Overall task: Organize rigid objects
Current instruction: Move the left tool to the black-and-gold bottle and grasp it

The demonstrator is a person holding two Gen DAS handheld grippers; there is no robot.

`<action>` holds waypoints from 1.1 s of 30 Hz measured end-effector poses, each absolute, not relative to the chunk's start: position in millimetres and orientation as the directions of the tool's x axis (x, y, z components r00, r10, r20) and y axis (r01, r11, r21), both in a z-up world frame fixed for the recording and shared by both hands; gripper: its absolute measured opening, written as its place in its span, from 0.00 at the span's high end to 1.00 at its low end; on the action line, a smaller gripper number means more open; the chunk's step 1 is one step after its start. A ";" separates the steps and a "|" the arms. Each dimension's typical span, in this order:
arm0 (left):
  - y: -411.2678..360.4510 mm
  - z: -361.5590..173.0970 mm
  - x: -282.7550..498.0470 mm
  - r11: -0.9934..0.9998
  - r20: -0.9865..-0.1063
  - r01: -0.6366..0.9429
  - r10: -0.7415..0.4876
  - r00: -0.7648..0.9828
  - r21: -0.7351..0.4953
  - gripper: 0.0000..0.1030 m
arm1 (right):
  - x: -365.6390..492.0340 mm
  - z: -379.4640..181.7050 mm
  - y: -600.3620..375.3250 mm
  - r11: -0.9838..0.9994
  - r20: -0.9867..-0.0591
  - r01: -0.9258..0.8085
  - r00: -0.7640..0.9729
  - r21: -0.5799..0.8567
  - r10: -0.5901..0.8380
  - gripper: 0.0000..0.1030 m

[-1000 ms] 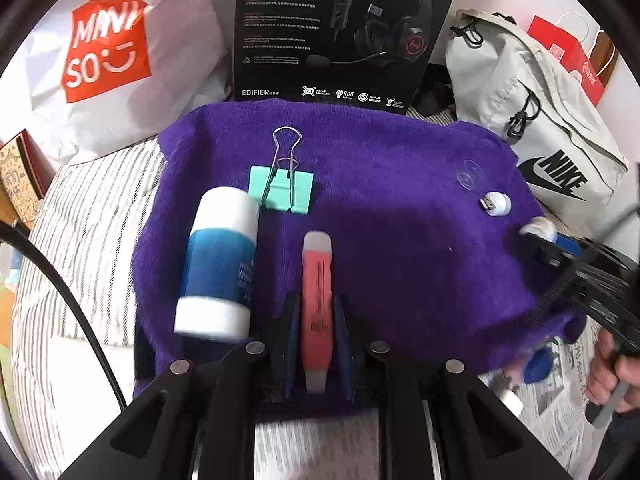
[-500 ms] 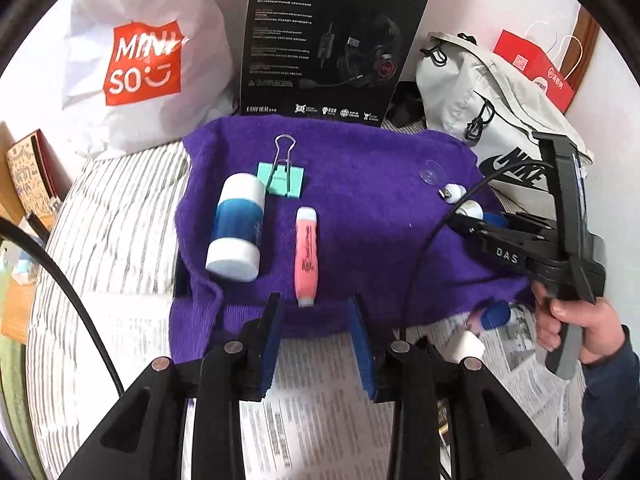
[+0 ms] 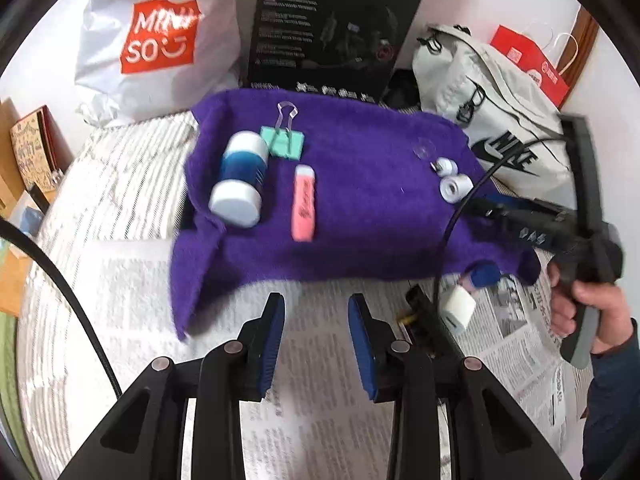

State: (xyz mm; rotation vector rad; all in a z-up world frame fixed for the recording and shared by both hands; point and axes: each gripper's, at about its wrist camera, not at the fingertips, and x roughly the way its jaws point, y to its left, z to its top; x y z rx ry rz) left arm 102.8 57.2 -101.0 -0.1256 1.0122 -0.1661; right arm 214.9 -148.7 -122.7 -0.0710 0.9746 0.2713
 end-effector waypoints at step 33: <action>-21.8 -126.3 93.6 0.992 -0.885 0.125 -0.060 0.461 -0.002 0.62 | 74.7 -91.7 -198.7 0.951 -0.797 -0.243 0.527 0.190 0.295 0.47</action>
